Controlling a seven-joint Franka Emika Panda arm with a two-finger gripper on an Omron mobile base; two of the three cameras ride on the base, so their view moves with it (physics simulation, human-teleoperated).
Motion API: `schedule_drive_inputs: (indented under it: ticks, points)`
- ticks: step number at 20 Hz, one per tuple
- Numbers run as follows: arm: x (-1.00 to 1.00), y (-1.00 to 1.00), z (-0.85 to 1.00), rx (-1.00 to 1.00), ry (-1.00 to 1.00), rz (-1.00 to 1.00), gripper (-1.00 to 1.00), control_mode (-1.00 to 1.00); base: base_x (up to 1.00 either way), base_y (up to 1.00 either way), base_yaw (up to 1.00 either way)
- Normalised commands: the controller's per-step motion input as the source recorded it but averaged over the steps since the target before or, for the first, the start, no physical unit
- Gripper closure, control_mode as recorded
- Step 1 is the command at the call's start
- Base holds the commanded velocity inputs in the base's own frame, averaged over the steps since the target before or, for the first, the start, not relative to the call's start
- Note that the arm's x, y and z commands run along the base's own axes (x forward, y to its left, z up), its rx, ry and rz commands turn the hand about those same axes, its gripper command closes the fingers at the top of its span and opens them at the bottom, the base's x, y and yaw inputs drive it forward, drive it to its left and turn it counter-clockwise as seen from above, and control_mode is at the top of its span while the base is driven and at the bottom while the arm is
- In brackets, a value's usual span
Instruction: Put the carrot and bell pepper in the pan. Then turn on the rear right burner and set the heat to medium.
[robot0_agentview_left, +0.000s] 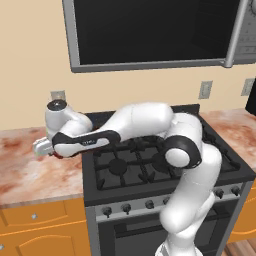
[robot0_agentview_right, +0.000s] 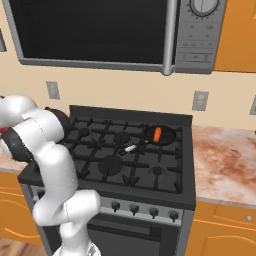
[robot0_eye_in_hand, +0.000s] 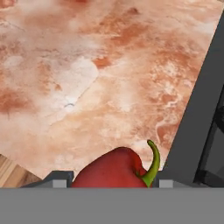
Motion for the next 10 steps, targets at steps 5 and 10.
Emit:
schedule_drive_inputs:
  ticks: [5, 10]
  points:
    - [-0.29, -0.92, 0.35, 0.01, 0.01, 0.00, 1.00, -1.00, 0.00, 0.00, 0.00]
    - [-0.31, -0.92, 0.15, 0.01, 0.00, 0.00, 1.00, -1.00, 0.00, 0.00, 0.00]
